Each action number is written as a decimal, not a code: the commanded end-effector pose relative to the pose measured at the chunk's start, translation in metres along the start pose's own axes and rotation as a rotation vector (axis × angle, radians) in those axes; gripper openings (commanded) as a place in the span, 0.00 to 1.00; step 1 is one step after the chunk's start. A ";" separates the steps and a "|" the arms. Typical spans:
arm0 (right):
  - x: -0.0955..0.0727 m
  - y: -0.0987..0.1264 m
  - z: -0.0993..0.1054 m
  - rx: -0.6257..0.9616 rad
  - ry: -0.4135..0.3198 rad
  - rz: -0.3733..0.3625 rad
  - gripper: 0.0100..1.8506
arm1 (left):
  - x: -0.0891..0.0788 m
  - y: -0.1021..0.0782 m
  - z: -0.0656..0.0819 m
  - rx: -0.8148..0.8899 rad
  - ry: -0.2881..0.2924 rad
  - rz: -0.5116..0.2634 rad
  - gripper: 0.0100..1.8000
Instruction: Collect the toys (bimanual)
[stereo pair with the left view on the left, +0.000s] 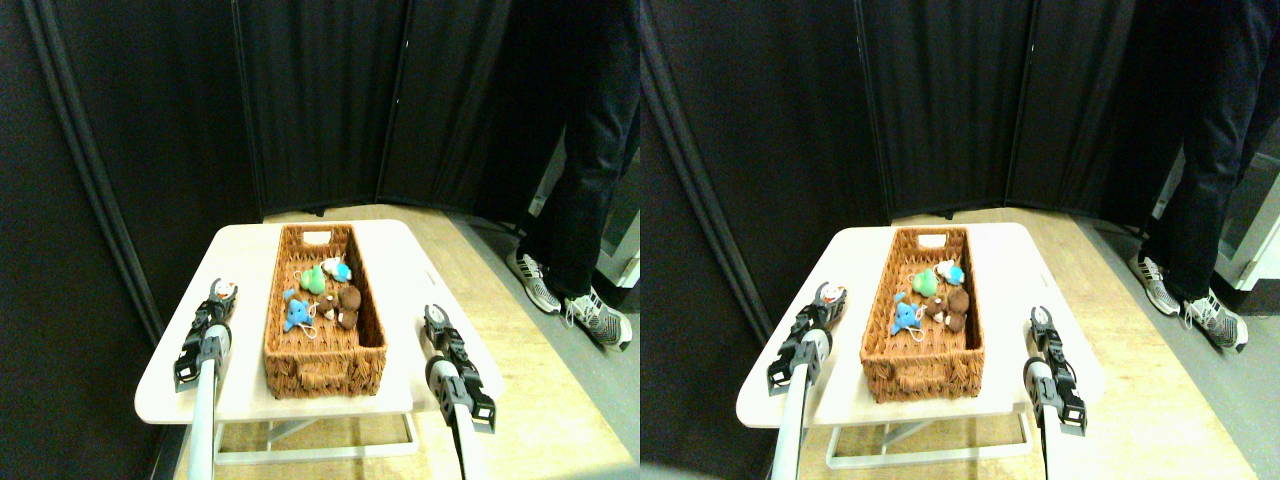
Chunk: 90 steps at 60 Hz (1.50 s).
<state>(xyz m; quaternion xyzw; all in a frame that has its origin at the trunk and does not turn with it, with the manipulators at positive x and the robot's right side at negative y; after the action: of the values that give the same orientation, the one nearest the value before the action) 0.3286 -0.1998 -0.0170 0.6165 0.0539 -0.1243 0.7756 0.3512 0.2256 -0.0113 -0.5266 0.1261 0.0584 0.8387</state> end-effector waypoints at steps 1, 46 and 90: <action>0.002 0.006 -0.002 0.022 0.007 0.030 0.00 | -0.004 -0.020 0.004 0.011 0.004 -0.060 0.00; -0.004 0.010 -0.003 0.059 0.026 0.054 0.00 | -0.031 -0.148 -0.029 0.014 0.270 -0.089 0.00; -0.003 0.014 -0.005 0.048 0.033 0.088 0.00 | -0.030 -0.177 -0.096 -0.181 0.419 -0.036 0.00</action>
<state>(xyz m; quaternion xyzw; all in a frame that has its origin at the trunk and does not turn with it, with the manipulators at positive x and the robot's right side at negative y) 0.3249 -0.1940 -0.0153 0.6423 0.0540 -0.1073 0.7570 0.3471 0.0702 0.1105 -0.6037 0.2810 -0.0425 0.7448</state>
